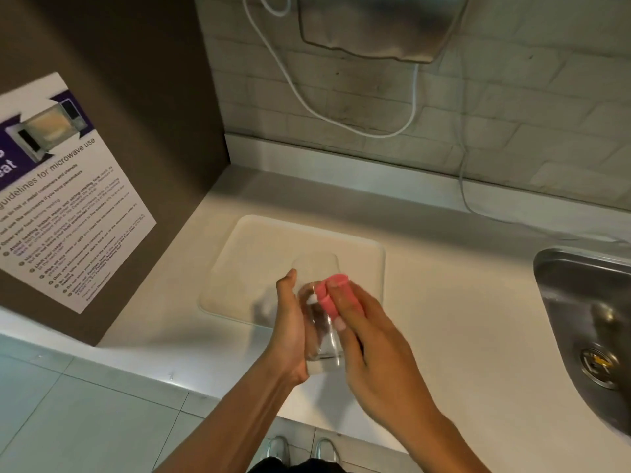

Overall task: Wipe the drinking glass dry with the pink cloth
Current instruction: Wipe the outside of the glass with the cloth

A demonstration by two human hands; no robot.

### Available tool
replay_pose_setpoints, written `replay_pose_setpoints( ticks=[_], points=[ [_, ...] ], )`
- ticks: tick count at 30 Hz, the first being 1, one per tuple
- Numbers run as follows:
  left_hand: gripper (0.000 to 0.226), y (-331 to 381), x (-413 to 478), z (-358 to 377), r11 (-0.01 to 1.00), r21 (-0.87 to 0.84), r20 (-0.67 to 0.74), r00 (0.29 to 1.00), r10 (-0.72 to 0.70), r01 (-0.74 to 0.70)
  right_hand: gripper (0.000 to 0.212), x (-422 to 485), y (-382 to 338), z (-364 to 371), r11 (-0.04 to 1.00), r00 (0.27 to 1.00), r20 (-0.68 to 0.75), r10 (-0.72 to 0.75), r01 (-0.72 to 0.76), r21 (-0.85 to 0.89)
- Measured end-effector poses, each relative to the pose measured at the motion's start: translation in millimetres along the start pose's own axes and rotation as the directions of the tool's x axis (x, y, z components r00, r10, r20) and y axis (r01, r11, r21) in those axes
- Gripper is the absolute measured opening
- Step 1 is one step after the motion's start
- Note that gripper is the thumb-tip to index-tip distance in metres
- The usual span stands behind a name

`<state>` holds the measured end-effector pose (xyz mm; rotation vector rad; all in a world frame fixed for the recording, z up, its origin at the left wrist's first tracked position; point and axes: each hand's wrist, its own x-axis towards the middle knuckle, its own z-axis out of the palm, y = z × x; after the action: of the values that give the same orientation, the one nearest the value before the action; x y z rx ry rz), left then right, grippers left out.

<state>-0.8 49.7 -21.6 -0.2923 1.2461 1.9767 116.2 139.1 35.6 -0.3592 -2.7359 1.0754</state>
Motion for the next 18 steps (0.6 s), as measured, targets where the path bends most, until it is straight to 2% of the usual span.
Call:
replay_pose_setpoints(
  ticks=[3, 6, 9, 11, 14, 18],
  points=[
    [0.078, 5.3, 6.4, -7.0, 0.999, 0.044, 0.007, 1.000, 0.006, -0.006, 0.049, -17.1, 5.3, 1.6, 0.998, 0.998, 0.061, 0.023, -0.027, 0.065],
    [0.084, -3.1, -1.0, 0.3, 0.999, 0.046, 0.023, 0.999, -0.031, 0.030, 0.046, -0.7, 8.7, -5.3, 0.986, 0.994, 0.022, 0.104, -0.106, 0.132],
    [0.087, -2.0, 1.0, 3.2, 0.999, 0.039, 0.023, 1.000, 0.001, -0.002, 0.049, -0.6, -2.8, -2.2, 0.999, 0.999, -0.021, 0.048, -0.048, 0.016],
    [0.079, 3.5, 8.5, -0.9, 0.999, 0.045, 0.013, 1.000, 0.027, -0.028, 0.052, -20.9, -3.8, 6.7, 0.999, 1.000, 0.021, 0.015, -0.014, -0.049],
    [0.072, 4.5, 12.0, -3.7, 0.999, 0.033, -0.021, 0.999, 0.024, -0.024, 0.050, -33.8, 2.8, 7.8, 0.999, 0.997, 0.062, 0.048, -0.050, 0.022],
    [0.089, -6.0, 1.7, 9.1, 1.000, -0.013, -0.044, 0.999, -0.012, 0.011, 0.046, -4.8, 6.3, -4.7, 0.983, 0.989, 0.012, 0.149, -0.150, 0.103]
  ],
)
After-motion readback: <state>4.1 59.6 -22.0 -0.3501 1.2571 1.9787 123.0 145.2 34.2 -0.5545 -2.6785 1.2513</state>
